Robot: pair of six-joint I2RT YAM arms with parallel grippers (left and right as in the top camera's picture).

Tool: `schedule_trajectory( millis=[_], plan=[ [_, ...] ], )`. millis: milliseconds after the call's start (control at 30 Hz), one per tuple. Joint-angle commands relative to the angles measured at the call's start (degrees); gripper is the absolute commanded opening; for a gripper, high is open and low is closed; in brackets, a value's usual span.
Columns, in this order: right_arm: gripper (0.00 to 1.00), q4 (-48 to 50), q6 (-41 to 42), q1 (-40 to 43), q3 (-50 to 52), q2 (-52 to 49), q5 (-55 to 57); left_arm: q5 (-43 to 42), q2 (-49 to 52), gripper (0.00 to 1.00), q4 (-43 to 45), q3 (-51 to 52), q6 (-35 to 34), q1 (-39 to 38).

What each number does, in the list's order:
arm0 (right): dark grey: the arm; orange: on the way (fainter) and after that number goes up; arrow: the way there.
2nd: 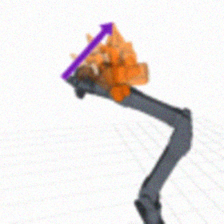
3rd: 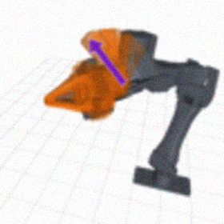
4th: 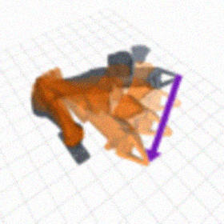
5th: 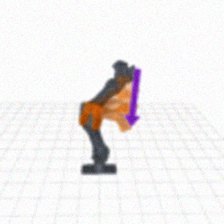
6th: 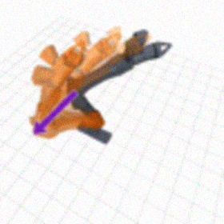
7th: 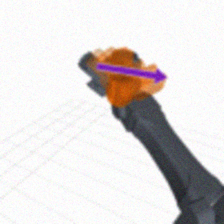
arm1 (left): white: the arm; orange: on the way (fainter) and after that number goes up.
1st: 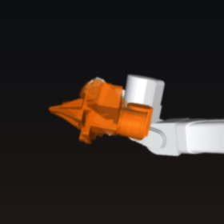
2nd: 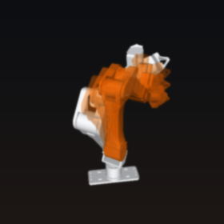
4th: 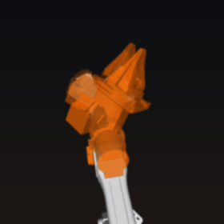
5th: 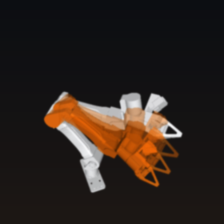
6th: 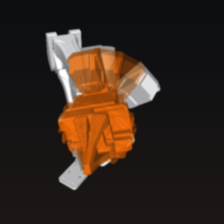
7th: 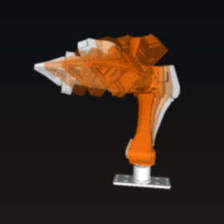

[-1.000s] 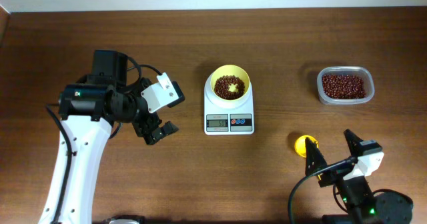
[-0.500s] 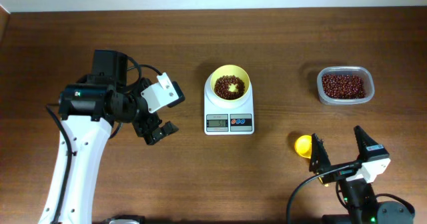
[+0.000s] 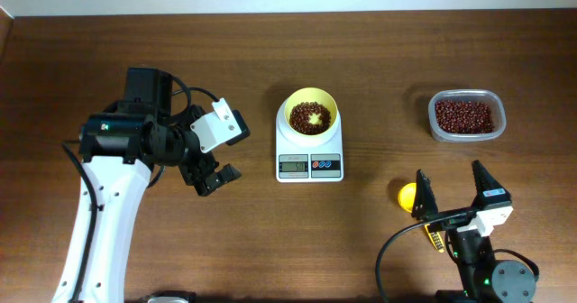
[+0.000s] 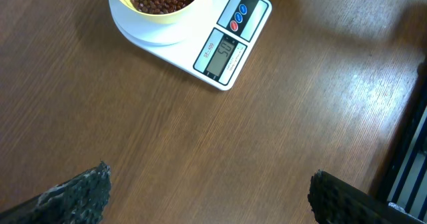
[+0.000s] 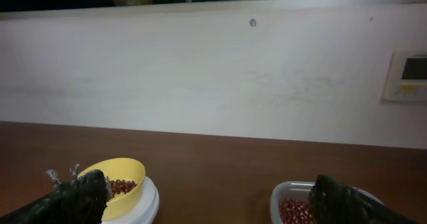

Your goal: Scoop item into bowl and weigh 50g on scale

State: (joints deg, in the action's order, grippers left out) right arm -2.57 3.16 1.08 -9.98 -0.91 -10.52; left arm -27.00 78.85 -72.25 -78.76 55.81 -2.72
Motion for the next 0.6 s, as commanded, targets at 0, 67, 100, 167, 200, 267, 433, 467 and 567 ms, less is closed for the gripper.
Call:
schedule_trajectory(
  millis=[0, 67, 100, 167, 200, 267, 433, 467, 567],
  plan=[
    [0.99, 1.1, 0.0, 2.2, 0.5, 0.7, -1.0, -1.0, -0.7, 0.99, -0.1, -0.8, 0.9, 0.0],
    [0.99, 1.4, 0.0, 2.4, 0.5, 0.7, -1.0, -1.0, -0.7, 0.99, -0.1, -0.8, 0.9, 0.0],
    [0.99, 1.5, 0.0, 2.4, 0.5, 0.7, -1.0, -1.0, -0.7, 0.99, -0.1, -0.8, 0.9, 0.0],
    [0.99, 1.8, 0.0, 2.3, 0.5, 0.7, -1.0, -1.0, -0.7, 0.99, -0.1, -0.8, 0.9, 0.0],
    [0.99, 2.1, -1.0, 2.3, 0.6, 0.7, -1.1, -1.0, -0.7, 0.99, -0.1, -0.8, 0.9, 0.0],
    [0.99, 6.4, -4.5, 2.3, 2.6, 0.7, -3.0, -1.0, -0.7, 0.99, -0.1, -0.8, 0.9, 0.0],
    [0.99, 14.4, -4.5, 2.3, 7.1, 0.7, -4.3, -1.0, -0.7, 0.99, -0.1, -0.8, 0.9, 0.0],
    [0.99, 14.4, -4.5, 2.3, 7.2, 0.7, -4.0, -1.0, -0.7, 0.99, -0.1, -0.8, 0.9, 0.0],
    [0.99, 15.4, -7.0, 2.3, 7.7, 0.7, -4.1, -1.0, -0.7, 0.99, -0.1, -0.8, 0.9, 0.0]
  ],
)
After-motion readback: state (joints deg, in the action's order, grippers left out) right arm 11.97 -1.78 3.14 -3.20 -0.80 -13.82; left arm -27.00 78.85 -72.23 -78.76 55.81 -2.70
